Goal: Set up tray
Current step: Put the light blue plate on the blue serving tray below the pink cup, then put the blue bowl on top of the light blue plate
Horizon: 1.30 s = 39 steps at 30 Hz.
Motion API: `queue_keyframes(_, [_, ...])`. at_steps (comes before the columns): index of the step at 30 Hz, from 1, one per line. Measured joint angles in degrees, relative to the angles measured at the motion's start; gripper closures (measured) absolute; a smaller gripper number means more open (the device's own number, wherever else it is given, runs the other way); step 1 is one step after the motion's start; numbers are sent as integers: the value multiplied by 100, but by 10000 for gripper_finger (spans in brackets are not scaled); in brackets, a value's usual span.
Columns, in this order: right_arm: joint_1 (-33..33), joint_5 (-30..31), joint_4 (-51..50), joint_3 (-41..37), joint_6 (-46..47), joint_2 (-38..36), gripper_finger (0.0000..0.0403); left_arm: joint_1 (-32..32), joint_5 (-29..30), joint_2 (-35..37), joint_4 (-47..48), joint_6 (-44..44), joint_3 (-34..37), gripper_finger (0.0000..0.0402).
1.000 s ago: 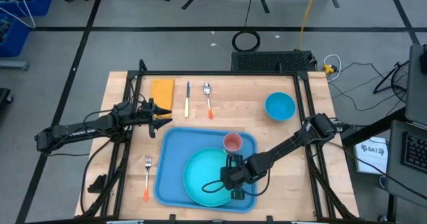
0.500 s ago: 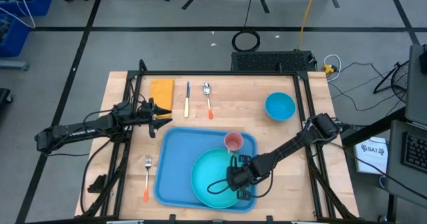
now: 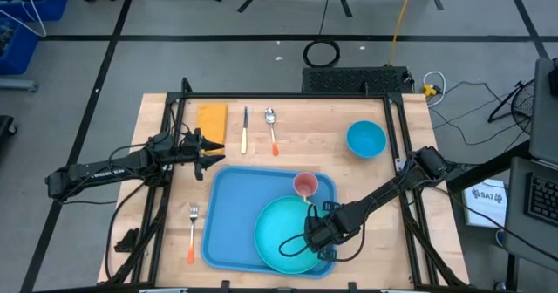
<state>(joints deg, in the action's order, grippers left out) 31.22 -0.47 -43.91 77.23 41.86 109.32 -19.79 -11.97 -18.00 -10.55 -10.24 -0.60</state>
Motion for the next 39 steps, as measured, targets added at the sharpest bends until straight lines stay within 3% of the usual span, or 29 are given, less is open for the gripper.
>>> queue_keyframes(12, [143,-100,-214,0,240,0,403,1,0,0,0,-39,0,201])
queue_keyframes(20, [231,141,684,2,109,-316,403,2,-2,0,1,-83,0,201])
queue_keyframes(26, [316,1942,1765,7,-1347,-1108,403,2,2,0,0,-96,0,201])
queue_keyframes(30, [299,3833,1775,-180,-1899,-1861,403,2,24,0,0,-81,0,201])
queue_keyframes(33, [171,5031,1757,-747,-1986,-2630,403,2,44,1,2,-34,0,201])
queue_keyframes(35, [-128,5122,1711,-1323,-1778,-3296,403,0,46,0,4,-12,0,201])
queue_keyframes(39, [-1253,4731,1696,-2436,-1422,-4711,403,1,47,1,7,-36,0,201])
